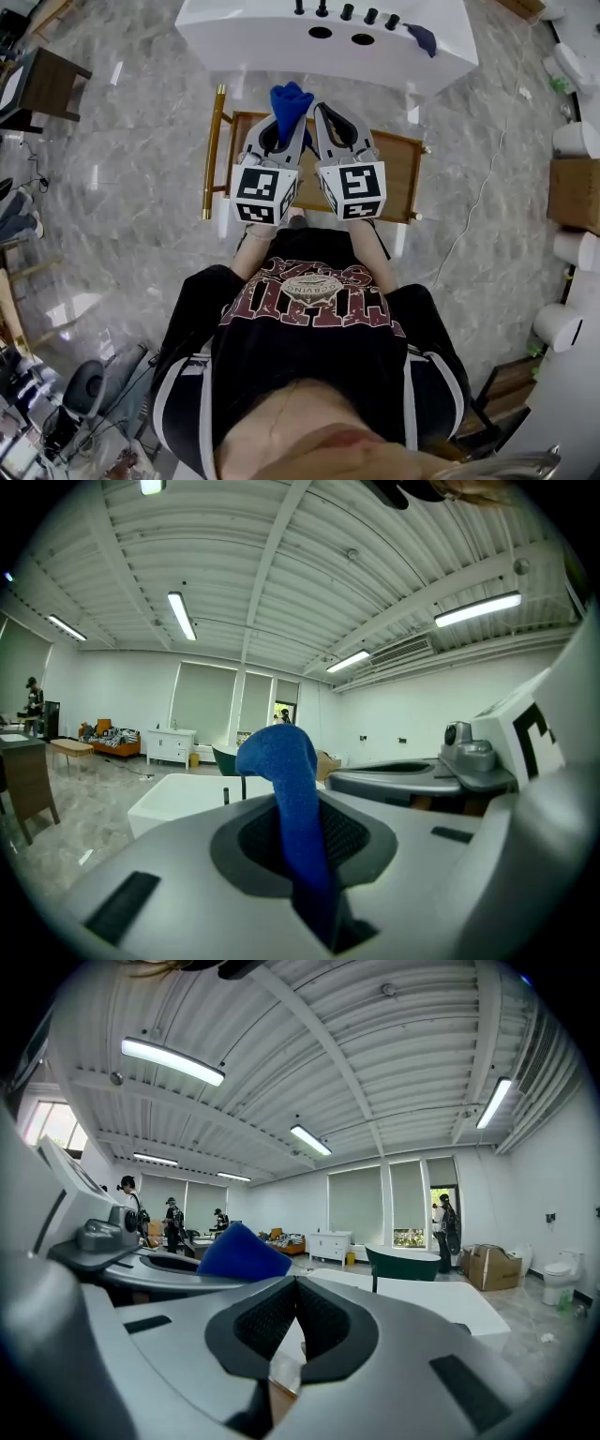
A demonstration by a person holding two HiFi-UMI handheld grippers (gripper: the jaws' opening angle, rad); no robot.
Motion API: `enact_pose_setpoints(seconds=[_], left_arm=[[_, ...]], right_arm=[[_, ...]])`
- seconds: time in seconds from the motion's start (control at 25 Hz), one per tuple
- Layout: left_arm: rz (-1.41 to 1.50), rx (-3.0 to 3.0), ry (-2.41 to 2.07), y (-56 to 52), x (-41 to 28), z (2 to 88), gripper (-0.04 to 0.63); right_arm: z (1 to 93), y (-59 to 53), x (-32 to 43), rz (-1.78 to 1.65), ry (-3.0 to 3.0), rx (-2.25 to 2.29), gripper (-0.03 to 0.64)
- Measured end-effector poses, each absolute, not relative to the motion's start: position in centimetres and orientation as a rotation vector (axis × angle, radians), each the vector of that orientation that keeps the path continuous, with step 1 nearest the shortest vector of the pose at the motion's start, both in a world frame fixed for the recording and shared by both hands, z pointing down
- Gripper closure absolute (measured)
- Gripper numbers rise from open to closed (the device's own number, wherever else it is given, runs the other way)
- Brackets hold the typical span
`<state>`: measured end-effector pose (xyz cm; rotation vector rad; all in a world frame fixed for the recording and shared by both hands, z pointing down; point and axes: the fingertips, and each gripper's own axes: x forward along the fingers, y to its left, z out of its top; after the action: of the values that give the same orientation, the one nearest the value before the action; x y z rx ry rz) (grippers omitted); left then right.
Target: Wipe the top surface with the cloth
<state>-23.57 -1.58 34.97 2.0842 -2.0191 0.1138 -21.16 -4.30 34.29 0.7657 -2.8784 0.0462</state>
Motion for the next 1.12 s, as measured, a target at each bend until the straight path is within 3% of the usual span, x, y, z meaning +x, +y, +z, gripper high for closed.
enact_pose_setpoints(seconds=[1.12], left_arm=[[0.467, 1.616, -1.904, 1.0, -35.3, 56.7, 0.495]], right_arm=[[50.6, -4.0, -26.9, 0.220, -2.598, 0.529, 0.598]])
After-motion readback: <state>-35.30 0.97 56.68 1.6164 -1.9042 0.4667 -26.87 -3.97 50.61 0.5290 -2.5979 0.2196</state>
